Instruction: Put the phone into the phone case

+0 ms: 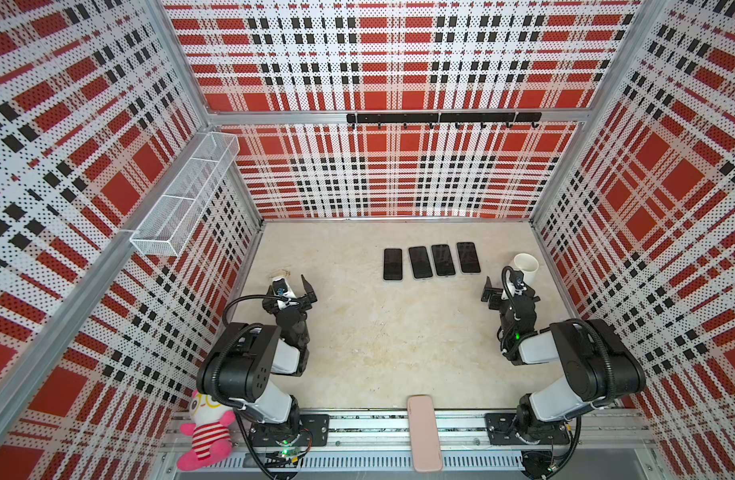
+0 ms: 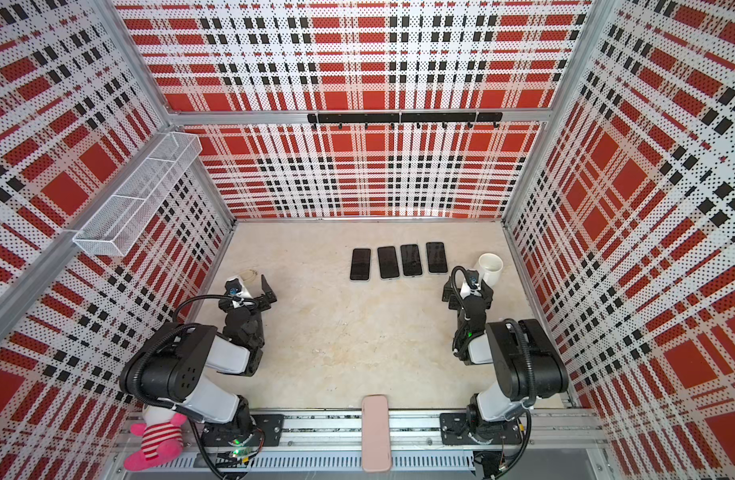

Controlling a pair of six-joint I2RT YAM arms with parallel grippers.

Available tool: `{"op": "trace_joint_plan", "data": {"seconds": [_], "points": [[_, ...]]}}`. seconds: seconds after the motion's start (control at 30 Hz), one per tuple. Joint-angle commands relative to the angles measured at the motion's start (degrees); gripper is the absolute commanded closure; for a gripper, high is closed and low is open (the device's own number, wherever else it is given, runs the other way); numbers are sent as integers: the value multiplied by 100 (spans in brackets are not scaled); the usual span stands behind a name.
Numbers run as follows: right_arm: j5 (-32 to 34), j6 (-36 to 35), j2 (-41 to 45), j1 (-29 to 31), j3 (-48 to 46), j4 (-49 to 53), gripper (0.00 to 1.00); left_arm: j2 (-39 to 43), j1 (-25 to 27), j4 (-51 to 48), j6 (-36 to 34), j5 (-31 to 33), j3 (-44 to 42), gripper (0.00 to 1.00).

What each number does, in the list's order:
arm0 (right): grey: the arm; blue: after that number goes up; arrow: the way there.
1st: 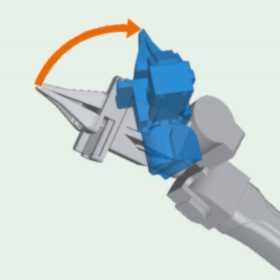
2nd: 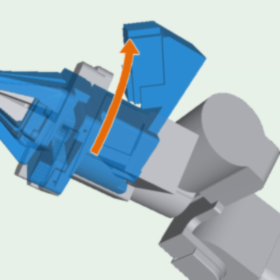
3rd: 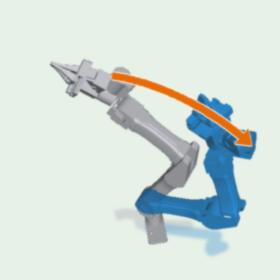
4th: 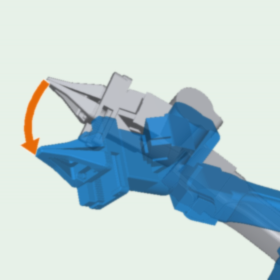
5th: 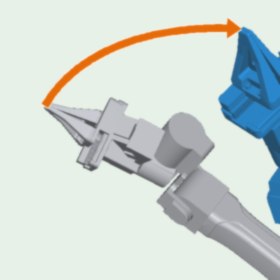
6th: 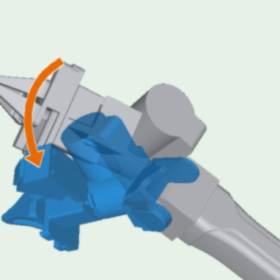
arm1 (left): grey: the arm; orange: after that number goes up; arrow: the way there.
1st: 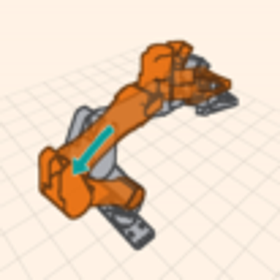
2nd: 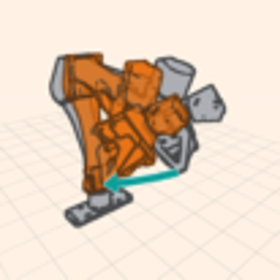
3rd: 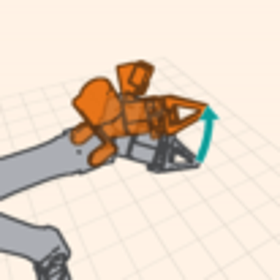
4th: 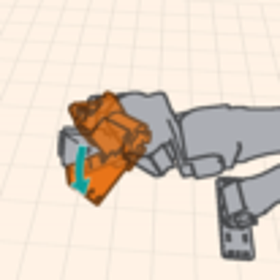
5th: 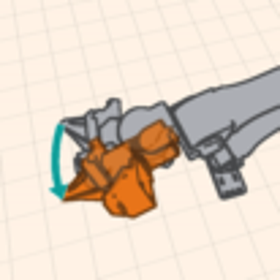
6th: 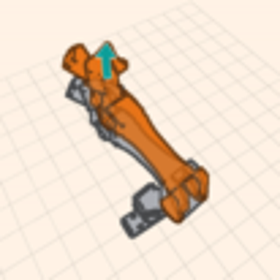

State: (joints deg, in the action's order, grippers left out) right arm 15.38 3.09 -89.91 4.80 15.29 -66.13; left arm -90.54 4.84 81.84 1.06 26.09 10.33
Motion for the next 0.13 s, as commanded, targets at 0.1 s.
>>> {"op": "trace_joint_plan", "data": {"seconds": [0.1], "points": [[25,33,-44,-40,66,-186,0,-4,-45,211,-7,-7,22,2]]}}
